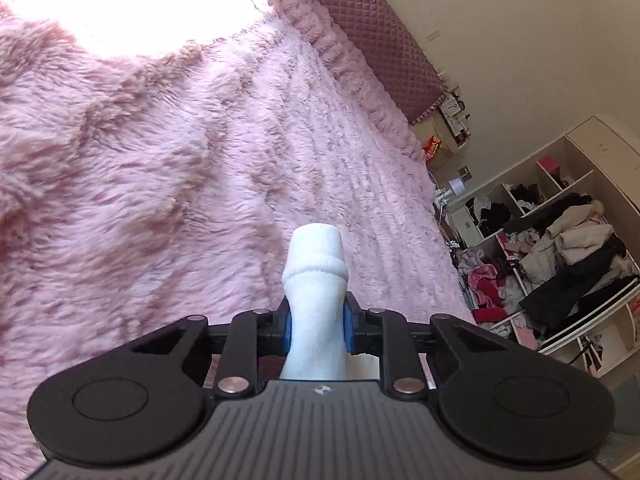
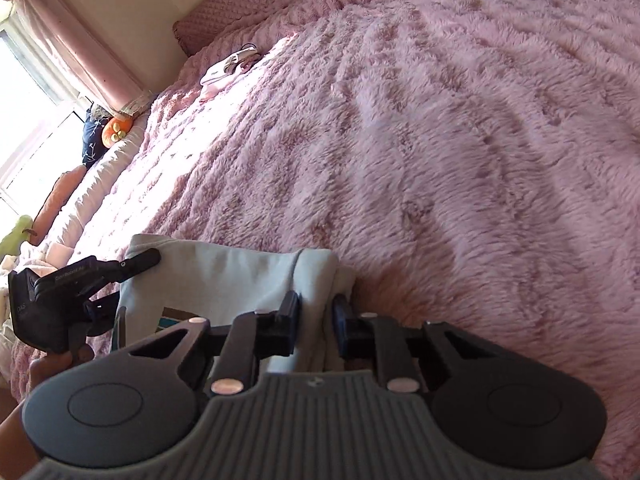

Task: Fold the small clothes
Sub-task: 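Open both grippers and lift them off the folded sweatshirt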

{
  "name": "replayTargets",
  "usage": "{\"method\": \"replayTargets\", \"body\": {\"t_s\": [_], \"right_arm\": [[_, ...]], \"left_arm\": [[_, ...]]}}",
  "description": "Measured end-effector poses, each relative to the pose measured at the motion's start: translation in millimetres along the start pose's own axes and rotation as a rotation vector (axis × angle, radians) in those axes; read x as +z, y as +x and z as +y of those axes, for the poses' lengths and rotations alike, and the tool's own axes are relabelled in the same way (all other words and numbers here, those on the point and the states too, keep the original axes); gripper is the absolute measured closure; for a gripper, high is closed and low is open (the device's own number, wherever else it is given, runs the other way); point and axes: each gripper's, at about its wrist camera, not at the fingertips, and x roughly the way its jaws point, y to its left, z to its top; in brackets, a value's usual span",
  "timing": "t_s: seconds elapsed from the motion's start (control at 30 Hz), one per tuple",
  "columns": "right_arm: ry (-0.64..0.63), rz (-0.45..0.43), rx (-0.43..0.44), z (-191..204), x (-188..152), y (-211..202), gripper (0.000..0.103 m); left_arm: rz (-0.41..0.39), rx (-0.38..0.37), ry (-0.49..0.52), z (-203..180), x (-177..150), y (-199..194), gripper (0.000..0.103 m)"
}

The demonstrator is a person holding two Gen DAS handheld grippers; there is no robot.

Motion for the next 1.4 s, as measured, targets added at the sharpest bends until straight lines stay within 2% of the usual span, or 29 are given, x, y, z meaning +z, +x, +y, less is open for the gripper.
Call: {"method": "replayTargets", "body": {"t_s": [0.03, 0.07, 0.17, 0.23, 0.37, 0.43, 0.53, 0.6, 0.67, 0.77, 0.93, 1.0, 1.1, 1.27, 1.3, 1.37, 1.4], "right_arm": [[-0.007, 0.001, -0.019, -0.9, -0.7, 1.7, 0.074], [-0.004, -0.002, -0.032, -6.4, -3.2, 0.8, 0.068], [0.011, -0.029, -0.029, -11.4, -6.0, -18.6, 0.067], [-0.037, -0.061, -0.038, -3.4, -11.9, -44.1, 0.067], [-0.124, -0.068, 0.013, 18.1, -38.2, -98.7, 0.067], [-0.163, -0.067, 0.03, 30.1, -58.5, -121.1, 0.066], [-0.268, -0.074, 0.042, 53.0, -99.9, -146.9, 0.066], [-0.318, -0.089, 0.047, 64.2, -120.4, -154.0, 0.066], [-0.327, -0.087, 0.067, 72.1, -138.0, -157.2, 0.066], [-0.329, -0.07, 0.061, 79.1, -153.9, -156.2, 0.066], [-0.351, -0.036, 0.033, 79.7, -168.6, -148.6, 0.066], [-0.353, -0.019, -0.003, 76.5, -172.9, -142.3, 0.066], [-0.35, 0.009, -0.08, 66.1, -177.8, -130.8, 0.066], [-0.29, 0.033, -0.089, 48.4, -180.8, -122.3, 0.067], [-0.286, 0.033, -0.095, 49.9, -180.1, -123.9, 0.067], [-0.282, 0.031, -0.114, 57.8, -178.6, -129.9, 0.063], [-0.285, 0.028, -0.124, 62.1, -178.1, -133.4, 0.061]], "left_arm": [[0.001, 0.032, 0.008, -0.3, -2.2, -2.2, 0.079], [-0.008, 0.062, 0.016, -2.1, -4.6, -6.7, 0.079], [-0.059, 0.133, 0.065, -11.3, -7.0, -33.6, 0.078], [-0.08, 0.171, 0.136, -25.4, -10.4, -57.6, 0.078], [-0.073, 0.142, 0.22, -53.8, -39.9, -112.0, 0.078], [-0.058, 0.118, 0.279, -72.8, -68.9, -140.3, 0.077], [-0.039, 0.129, 0.355, -96.3, -114.9, -170.1, 0.077], [-0.018, 0.111, 0.381, -112.7, -147.3, -181.2, 0.077], [0.002, 0.078, 0.398, -122.6, -174.2, -187.3, 0.071], [0.044, 0.067, 0.422, -132.9, -201.9, -183.5, 0.069], [0.061, 0.105, 0.395, -120.7, -220.1, -172.9, 0.069], [0.076, 0.146, 0.342, -104.5, -225.5, -167.6, 0.069], [0.08, 0.146, 0.266, -84.8, -228.6, -164.9, 0.07], [0.077, 0.166, 0.227, -84.2, -226.3, -163.6, 0.072], [0.072, 0.174, 0.228, -89.3, -224.7, -165.2, 0.068], [0.066, 0.194, 0.246, -103.8, -223.5, -169.3, 0.051], [0.063, 0.23, 0.269, -116.5, -225.6, -171.9, 0.039]]}}
